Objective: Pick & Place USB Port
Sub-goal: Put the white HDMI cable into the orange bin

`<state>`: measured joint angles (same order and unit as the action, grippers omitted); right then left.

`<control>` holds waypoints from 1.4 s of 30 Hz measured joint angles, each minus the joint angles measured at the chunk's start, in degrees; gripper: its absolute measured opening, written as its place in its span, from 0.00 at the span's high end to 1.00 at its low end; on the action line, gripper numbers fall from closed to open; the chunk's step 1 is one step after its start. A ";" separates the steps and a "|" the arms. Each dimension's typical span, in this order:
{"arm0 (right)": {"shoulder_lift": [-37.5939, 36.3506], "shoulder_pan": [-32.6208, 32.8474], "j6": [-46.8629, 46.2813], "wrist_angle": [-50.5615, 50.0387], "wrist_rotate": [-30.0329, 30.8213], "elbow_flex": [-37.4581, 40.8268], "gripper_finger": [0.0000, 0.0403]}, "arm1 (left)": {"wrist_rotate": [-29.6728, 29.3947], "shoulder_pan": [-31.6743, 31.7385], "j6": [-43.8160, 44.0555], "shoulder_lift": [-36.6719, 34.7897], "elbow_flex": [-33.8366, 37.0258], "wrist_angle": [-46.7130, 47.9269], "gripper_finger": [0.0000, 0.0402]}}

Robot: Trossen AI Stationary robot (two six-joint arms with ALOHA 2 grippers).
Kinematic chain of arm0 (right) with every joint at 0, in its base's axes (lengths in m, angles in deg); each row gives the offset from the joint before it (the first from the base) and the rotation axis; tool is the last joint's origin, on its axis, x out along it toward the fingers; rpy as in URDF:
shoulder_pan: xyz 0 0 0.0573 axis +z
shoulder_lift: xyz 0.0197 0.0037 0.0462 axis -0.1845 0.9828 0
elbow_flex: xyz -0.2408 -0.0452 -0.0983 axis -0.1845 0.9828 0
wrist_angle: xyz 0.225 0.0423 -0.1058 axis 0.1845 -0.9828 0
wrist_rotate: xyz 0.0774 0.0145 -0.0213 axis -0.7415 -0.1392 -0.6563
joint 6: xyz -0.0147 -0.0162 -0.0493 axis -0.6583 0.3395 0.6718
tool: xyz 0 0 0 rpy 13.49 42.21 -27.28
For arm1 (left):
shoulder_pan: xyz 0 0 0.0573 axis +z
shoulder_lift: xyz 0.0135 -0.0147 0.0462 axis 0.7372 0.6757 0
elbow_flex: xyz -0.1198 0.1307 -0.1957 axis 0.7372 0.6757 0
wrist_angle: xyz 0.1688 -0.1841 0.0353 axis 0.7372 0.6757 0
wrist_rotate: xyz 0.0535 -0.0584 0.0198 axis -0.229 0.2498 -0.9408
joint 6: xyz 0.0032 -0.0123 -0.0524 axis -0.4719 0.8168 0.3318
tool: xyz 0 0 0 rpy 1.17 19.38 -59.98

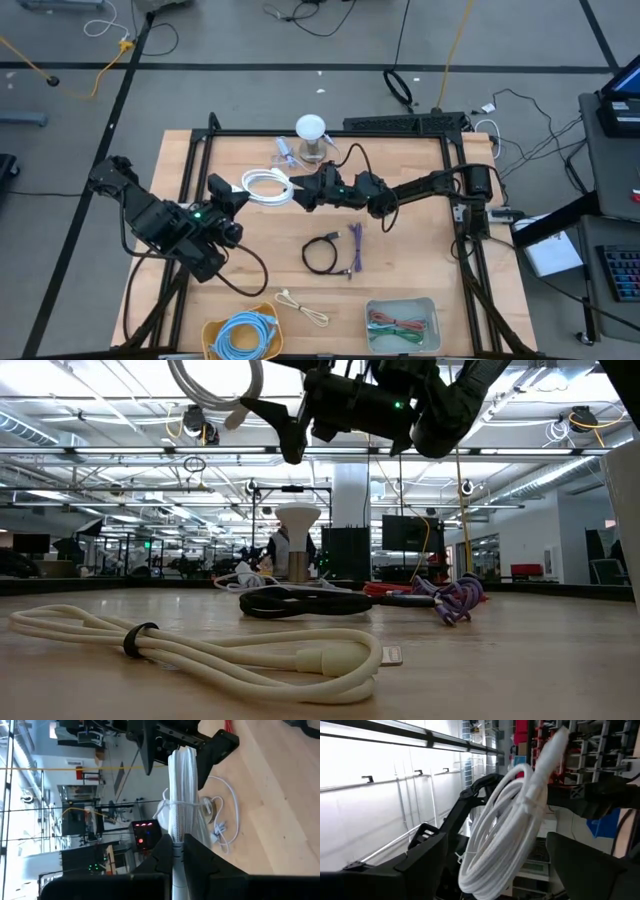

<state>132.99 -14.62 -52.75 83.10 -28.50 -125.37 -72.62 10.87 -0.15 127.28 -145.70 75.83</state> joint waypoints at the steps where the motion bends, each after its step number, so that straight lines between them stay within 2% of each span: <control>1: 0.00 0.01 0.00 0.26 0.00 -0.01 0.18 | 0.13 0.00 0.07 0.00 0.00 0.00 0.95; 8: 0.00 0.02 0.00 0.20 -0.04 -0.02 0.18 | 1.50 0.00 1.69 0.01 0.00 0.02 0.95; 11: 0.00 0.04 0.00 0.14 -0.07 -0.02 0.22 | 1.50 0.00 1.71 0.01 0.00 0.02 0.95; 15: 0.00 0.11 -0.20 0.14 -0.15 -0.02 0.35 | 1.57 0.00 1.54 0.03 0.00 0.02 0.95; 25: 0.00 0.70 0.23 2.82 0.13 -0.02 0.82 | 2.36 0.00 1.57 0.03 0.04 0.18 0.95; 26: 0.00 0.72 0.49 2.83 0.13 -0.02 0.84 | 2.37 0.00 1.60 0.03 0.04 0.17 0.95; 31: 0.00 0.72 1.40 2.69 -0.05 -0.02 0.85 | 2.72 0.13 2.40 0.05 0.07 0.09 0.95; 33: 0.00 0.72 1.64 2.54 -0.07 -0.02 0.85 | 3.55 0.61 5.94 0.05 0.07 -0.30 0.92; 36: 0.00 0.72 3.61 1.63 -0.01 -0.02 0.85 | 5.73 1.70 14.40 -0.32 0.07 -1.45 0.81; 42: 0.00 1.08 11.60 0.30 1.72 -0.02 0.85 | 8.51 3.62 39.03 -3.53 -1.15 -1.57 0.62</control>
<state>132.99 -13.54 -41.16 83.40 -26.79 -125.39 -64.12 14.49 38.88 123.75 -146.85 74.26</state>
